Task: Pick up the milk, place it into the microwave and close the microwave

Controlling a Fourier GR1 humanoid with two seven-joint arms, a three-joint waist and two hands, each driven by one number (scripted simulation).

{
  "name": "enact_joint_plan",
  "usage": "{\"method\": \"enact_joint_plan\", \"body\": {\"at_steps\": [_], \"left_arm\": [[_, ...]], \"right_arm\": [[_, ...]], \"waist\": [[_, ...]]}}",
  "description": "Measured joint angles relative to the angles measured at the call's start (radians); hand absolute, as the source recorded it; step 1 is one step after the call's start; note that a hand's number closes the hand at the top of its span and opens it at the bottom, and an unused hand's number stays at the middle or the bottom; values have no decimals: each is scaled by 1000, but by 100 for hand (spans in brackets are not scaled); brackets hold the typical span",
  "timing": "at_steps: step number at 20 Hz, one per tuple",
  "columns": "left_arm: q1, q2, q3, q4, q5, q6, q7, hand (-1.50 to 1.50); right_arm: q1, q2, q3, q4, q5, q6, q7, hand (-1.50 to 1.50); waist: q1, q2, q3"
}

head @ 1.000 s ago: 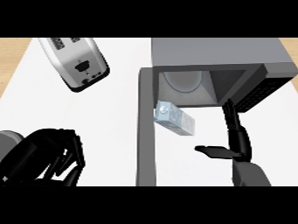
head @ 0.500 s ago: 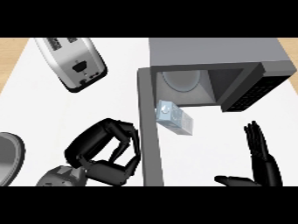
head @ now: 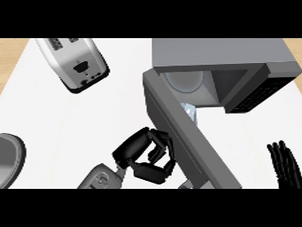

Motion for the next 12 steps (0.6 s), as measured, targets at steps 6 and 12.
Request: {"method": "enact_joint_plan", "body": {"at_steps": [6,12], "left_arm": [[-106,0,-160,219,134,239,-166,150],[-227,1,-306,348,321,370,-187,150]], "right_arm": [[82,-11,20,-200,-68,61,60,-150],[121,-41,25,-349,-114,102,129,-150]], "waist": [[-17,4,-1],[-46,11,-2]]}}
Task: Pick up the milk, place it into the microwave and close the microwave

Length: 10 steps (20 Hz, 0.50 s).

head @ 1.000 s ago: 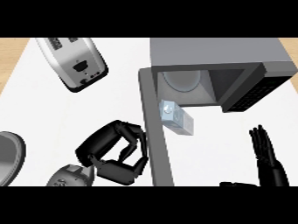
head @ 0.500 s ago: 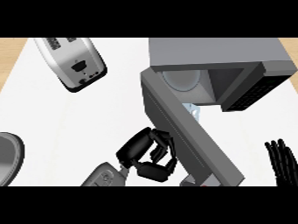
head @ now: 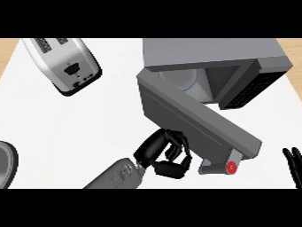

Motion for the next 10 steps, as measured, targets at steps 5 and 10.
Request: {"method": "enact_joint_plan", "body": {"at_steps": [5,10], "left_arm": [[-49,0,-95,7,137,82,-17,150],[-87,0,-137,-9,259,162,-48,150]], "right_arm": [[10,-20,17,-98,-40,27,70,-150],[-2,-51,18,-155,-74,53,120,-150]], "waist": [[-29,7,-1],[-57,14,-2]]}}
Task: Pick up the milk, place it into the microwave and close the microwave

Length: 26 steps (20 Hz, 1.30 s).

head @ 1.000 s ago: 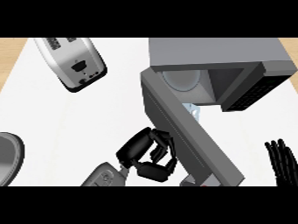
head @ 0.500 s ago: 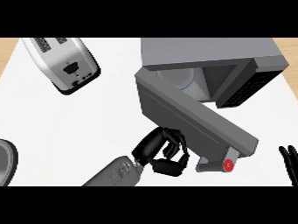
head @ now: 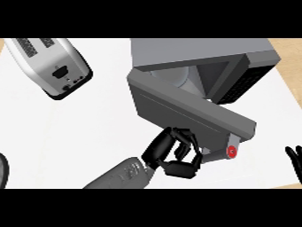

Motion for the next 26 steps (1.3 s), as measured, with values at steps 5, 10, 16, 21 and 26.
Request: {"method": "enact_joint_plan", "body": {"at_steps": [5,10,16,21,26], "left_arm": [[-45,-1,-2,-9,97,116,-18,150],[-89,-4,2,0,187,216,-19,-150],[-143,0,-2,26,275,286,9,-150],[-158,-6,4,30,340,330,9,-150],[-179,-7,6,30,407,352,-4,-150]], "right_arm": [[-17,-39,-18,-42,-11,12,40,-150],[-41,-72,-52,-75,-35,16,71,-150],[-99,-124,-128,-95,-31,5,83,150],[-163,-204,-233,-119,74,-35,73,150],[-211,-247,-278,-116,116,-55,79,150]], "waist": [[-21,5,0],[-48,11,0],[-81,18,1],[-97,24,-1],[-102,37,-1]]}}
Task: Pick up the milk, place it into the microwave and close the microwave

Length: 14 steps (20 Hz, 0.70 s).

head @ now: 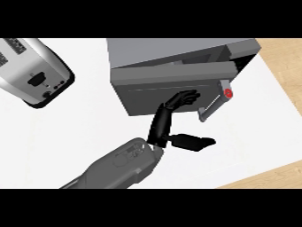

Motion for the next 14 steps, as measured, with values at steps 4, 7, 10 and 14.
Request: {"method": "enact_joint_plan", "body": {"at_steps": [4,7,10,14], "left_arm": [[-27,0,-3,15,43,8,-9,-150],[-50,0,-6,29,73,10,-12,-150],[-65,0,-6,42,100,12,-23,-150],[-82,0,-11,60,130,13,-41,-150]], "right_arm": [[-35,-20,-17,10,16,-11,8,150],[-61,-33,-22,20,20,-15,16,150],[-83,-45,-26,30,22,-15,22,150],[-111,-57,-28,44,22,-17,30,150]], "waist": [[-1,8,1],[-1,14,1],[-4,18,2],[-7,21,2]]}}
